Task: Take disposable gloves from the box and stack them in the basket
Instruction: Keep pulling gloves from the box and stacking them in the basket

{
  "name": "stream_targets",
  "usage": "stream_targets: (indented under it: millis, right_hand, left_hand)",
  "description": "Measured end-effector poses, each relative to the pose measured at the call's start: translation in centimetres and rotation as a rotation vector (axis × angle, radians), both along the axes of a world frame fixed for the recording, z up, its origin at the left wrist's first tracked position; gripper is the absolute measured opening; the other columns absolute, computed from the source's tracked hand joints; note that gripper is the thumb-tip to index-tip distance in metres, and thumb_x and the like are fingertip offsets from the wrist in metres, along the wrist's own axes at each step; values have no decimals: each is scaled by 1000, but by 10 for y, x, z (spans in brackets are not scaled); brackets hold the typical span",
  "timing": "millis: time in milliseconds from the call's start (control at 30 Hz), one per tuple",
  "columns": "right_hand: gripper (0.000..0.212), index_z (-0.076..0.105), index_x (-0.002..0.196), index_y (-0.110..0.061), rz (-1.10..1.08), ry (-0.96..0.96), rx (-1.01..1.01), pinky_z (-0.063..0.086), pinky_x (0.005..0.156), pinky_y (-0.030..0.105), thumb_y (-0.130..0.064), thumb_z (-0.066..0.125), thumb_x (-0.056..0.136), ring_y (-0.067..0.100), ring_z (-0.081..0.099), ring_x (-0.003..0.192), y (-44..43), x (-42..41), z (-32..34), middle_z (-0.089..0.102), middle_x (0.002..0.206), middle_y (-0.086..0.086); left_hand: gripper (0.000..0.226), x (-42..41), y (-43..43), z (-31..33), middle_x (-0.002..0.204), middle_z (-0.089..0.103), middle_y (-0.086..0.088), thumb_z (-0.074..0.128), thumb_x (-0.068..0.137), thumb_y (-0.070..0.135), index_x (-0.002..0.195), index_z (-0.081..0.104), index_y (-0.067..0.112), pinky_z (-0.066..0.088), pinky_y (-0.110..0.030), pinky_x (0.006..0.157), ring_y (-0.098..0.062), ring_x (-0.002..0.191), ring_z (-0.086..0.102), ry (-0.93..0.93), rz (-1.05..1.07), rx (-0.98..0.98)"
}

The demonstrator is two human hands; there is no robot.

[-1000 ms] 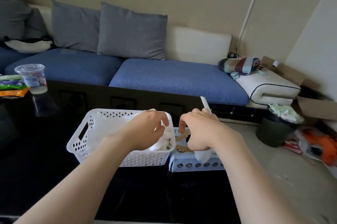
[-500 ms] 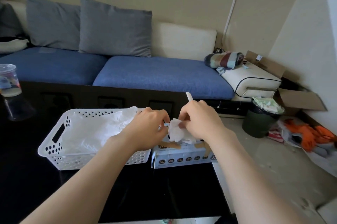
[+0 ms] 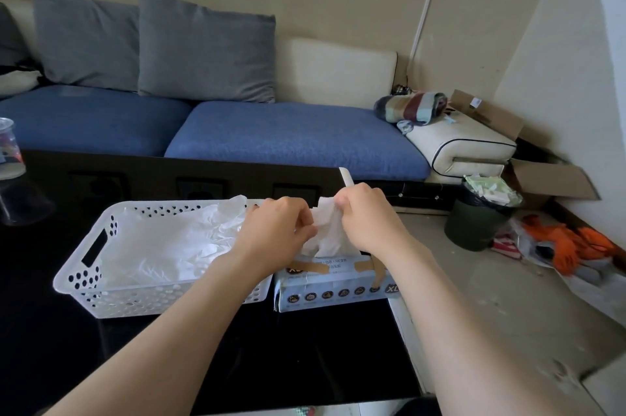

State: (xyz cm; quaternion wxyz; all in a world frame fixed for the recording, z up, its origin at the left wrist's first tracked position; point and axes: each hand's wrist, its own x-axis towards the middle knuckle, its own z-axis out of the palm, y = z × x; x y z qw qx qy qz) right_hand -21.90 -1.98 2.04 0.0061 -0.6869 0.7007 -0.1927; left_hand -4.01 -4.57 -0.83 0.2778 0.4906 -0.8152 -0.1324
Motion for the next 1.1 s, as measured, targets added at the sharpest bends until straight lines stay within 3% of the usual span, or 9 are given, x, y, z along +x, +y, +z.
stream_targets:
  millis: [100, 333, 467, 633, 733, 833, 967, 1033, 1100]
  right_hand:
    - [39, 38, 68, -13, -51, -92, -65, 30, 50, 32, 0, 39, 105, 22, 47, 63, -2, 0, 4, 46, 73, 2]
    - [40, 40, 71, -12, -162, -768, -108, 30, 50, 17, -16, 39, 110, 3, 38, 54, -2, 2, 11, 28, 77, -19]
    - [37, 59, 99, 9, -214, -909, -103, 37, 69, 33, -23, 42, 109, 17, 47, 75, -6, -2, 7, 48, 80, 3]
    - [36, 63, 104, 3, -188, -969, -242, 42, 70, 30, -26, 44, 113, 13, 51, 79, -4, -1, 12, 52, 86, 18]
    - [29, 66, 103, -19, -133, -995, -503, 44, 66, 12, -25, 41, 115, -7, 57, 72, 2, 4, 25, 65, 86, -13]
    - [30, 60, 93, -19, -80, -980, -641, 42, 68, 16, -23, 41, 115, -5, 52, 69, 4, 8, 32, 58, 71, -23]
    - [30, 61, 94, -14, -27, -922, -631, 40, 67, 19, -22, 40, 114, -1, 50, 70, 7, 16, 32, 56, 75, -16]
    - [29, 62, 94, -16, -17, -955, -604, 40, 67, 16, -21, 41, 114, -2, 50, 70, 9, 20, 35, 56, 76, -16]
    - [29, 63, 91, -20, -19, -1035, -555, 41, 66, 13, -21, 44, 112, -3, 51, 70, 10, 25, 37, 57, 76, -17]
  left_hand:
    - [11, -2, 3, -2, 94, 68, 15, 70, 96, 41, 91, 66, 32, 43, -42, 102, -10, 93, 64, -72, 1, -36]
    - [15, -4, 7, 0, 135, 47, 16, 74, 92, 29, 83, 62, 24, 53, -36, 70, -16, 76, 63, -24, -163, -117]
    - [24, -7, 10, 3, 103, 61, 13, 72, 90, 16, 98, 52, 28, 47, -33, 67, -13, 82, 57, -36, -248, -142]
    - [44, -7, 6, -3, 117, 69, 9, 67, 96, 17, 135, 57, 34, 47, -33, 89, -17, 102, 65, -236, -256, -122]
    - [33, -5, 4, -11, 123, 60, 11, 58, 104, 30, 135, 60, 41, 40, -36, 98, -16, 115, 59, -373, -266, -100]
    - [37, -7, 6, -14, 122, 56, 9, 53, 101, 29, 136, 60, 39, 39, -39, 102, -18, 116, 51, -399, -283, -75]
    - [36, -5, 10, 0, 116, 55, 4, 49, 88, 36, 117, 69, 26, 41, -34, 93, -17, 104, 45, -143, -252, 17]
    - [33, -4, 11, 11, 101, 62, -3, 38, 88, 35, 93, 65, 16, 44, -38, 81, -21, 95, 54, 202, -202, 135]
    - [47, -2, 12, 25, 103, 73, -3, 33, 100, 46, 106, 69, 16, 52, -38, 84, -23, 100, 67, 570, -143, 380]
